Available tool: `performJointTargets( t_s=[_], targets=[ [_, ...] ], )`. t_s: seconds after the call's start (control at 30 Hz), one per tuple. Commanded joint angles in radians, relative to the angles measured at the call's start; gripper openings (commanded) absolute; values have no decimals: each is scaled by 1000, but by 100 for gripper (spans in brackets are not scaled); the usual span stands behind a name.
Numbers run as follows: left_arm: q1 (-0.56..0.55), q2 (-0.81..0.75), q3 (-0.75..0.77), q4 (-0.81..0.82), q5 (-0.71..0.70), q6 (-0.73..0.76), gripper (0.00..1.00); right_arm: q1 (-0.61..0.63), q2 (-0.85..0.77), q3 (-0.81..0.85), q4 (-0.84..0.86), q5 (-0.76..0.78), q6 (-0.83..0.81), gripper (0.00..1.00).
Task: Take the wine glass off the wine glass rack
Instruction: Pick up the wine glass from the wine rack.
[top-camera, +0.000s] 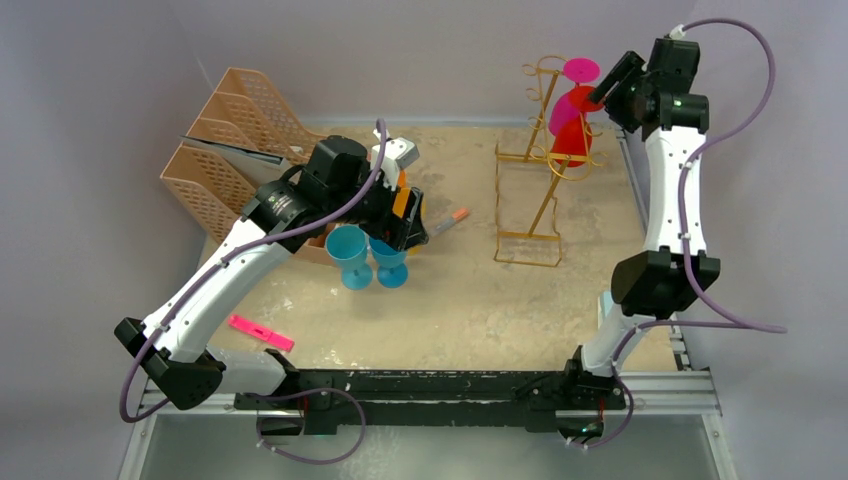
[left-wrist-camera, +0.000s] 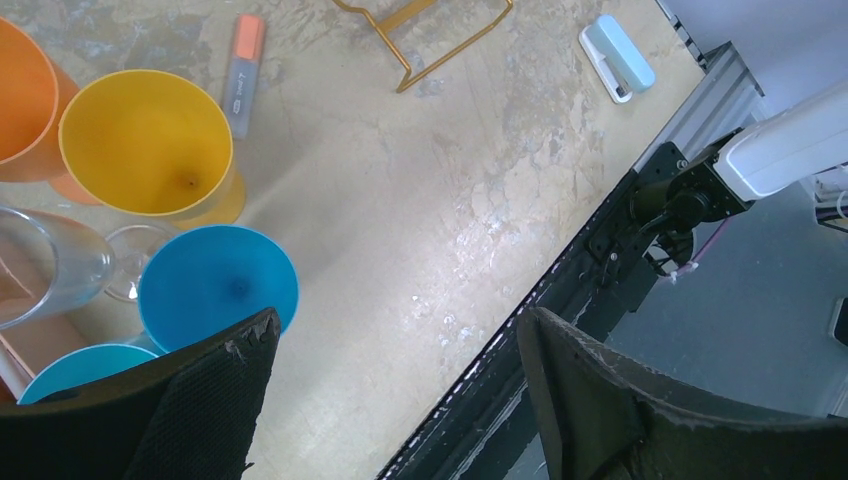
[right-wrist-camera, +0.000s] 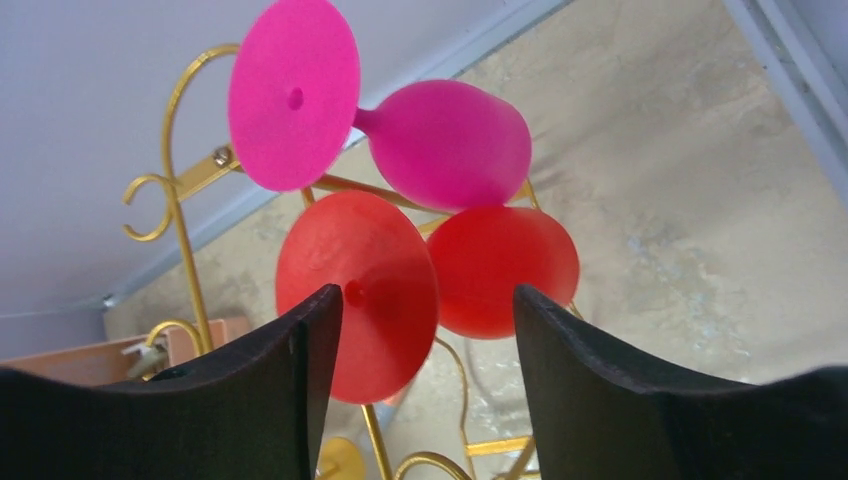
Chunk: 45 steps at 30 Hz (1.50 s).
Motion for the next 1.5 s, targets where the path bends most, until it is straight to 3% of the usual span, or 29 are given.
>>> performJointTargets(
  t_s=[0.0,0.17,0.27,0.37,0.53,0.67,1.1,1.47],
  targets=[
    [8,-1,22,19,19,18,87,-10,-42,-47,129,-44,74,60],
    [8,8,18,32,27,18,87,-21,-74,-97,159,-61,84,36],
    [7,11,23,23,34,20,87,-25,-83,-116,167,-83,91,34],
    [8,-4,15,23,25,18,87,-25,-86,-132,185,-99,95,18],
    [7,-39,-14,46,1,6,87,-25,-91,-114,168,-92,77,13],
    [8,-37,-10,39,2,6,87,-25,-98,-105,154,-95,67,1],
    [8,-54,-9,33,2,-8,87,-24,-160,-144,218,-99,168,0],
    [7,-44,15,10,4,1,87,-25,-238,-258,297,32,202,0]
  ],
)
